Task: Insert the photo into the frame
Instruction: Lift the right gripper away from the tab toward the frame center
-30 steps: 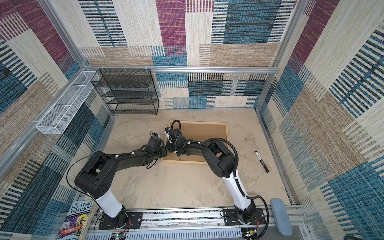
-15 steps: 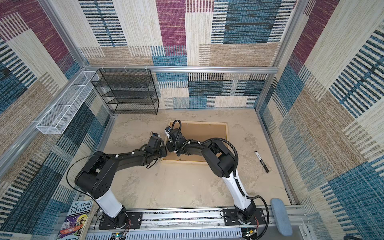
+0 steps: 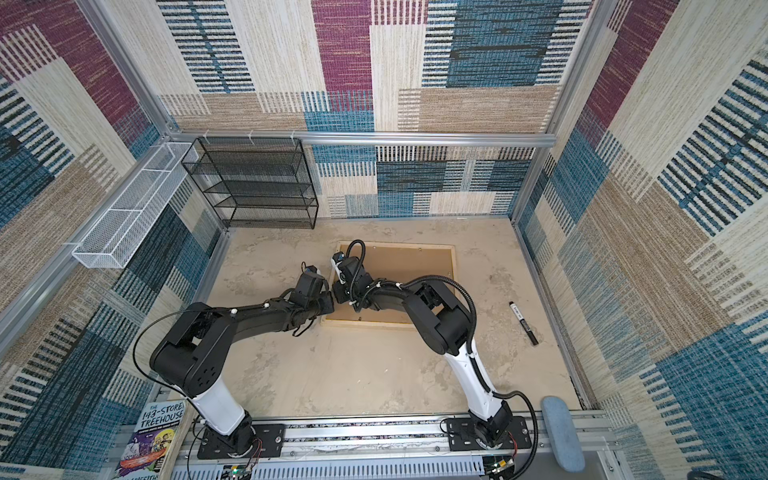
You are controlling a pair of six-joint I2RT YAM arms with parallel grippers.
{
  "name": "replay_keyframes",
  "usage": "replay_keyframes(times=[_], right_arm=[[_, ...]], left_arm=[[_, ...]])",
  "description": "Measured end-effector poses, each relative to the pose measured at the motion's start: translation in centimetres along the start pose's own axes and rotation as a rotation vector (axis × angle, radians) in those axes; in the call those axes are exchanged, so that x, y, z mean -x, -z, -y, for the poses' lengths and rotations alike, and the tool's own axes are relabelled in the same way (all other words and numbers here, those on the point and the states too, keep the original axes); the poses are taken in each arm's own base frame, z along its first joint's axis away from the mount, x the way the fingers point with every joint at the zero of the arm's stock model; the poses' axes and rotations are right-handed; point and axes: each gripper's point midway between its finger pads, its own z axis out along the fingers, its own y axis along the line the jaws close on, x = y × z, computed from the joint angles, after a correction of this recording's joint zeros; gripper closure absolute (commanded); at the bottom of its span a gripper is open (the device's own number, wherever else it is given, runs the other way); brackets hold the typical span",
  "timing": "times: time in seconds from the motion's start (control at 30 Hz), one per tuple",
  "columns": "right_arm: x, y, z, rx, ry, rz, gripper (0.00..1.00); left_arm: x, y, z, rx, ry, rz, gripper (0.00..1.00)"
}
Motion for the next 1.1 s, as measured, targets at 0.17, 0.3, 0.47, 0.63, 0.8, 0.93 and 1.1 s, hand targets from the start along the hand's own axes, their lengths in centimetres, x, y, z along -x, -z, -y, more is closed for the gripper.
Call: replay_keyframes(times=[0.17, 0.3, 0.47, 0.63, 0.8, 0.93, 1.1], right_arm=[[0.6, -0.5, -0.2, 0.016, -0.038, 0.034, 0.74], [0.6, -0.7, -0.1, 0.016, -0.063, 0.039, 0.74], [1.1, -0.8, -0.2, 0.031, -0.07, 0.069, 0.73], [1.4, -0.2, -0.1, 0.129, -0.082, 0.083, 0.58], [1.1, 2.1, 0.5, 0.16, -0.08, 0.039, 0.46], [0.6, 4.8, 3.1, 0.129, -0.113, -0.021, 0.29], [-0.2, 8.5, 7.8, 0.026, -0.17, -0.099, 0.14]], left_arm=[[0.0, 0.0, 0.0, 0.009, -0.005, 0.005, 0.86], [0.0, 0.0, 0.0, 0.012, -0.007, 0.007, 0.87], [-0.2, 0.0, 0.1, 0.008, -0.004, 0.003, 0.87], [-0.3, 0.0, 0.1, 0.008, -0.002, 0.001, 0.87], [-0.5, 0.2, 1.1, -0.034, 0.006, -0.023, 0.87], [-0.7, 0.2, 2.1, -0.082, -0.005, -0.062, 0.87], [-0.3, -0.4, 3.6, -0.13, -0.05, -0.13, 0.81]])
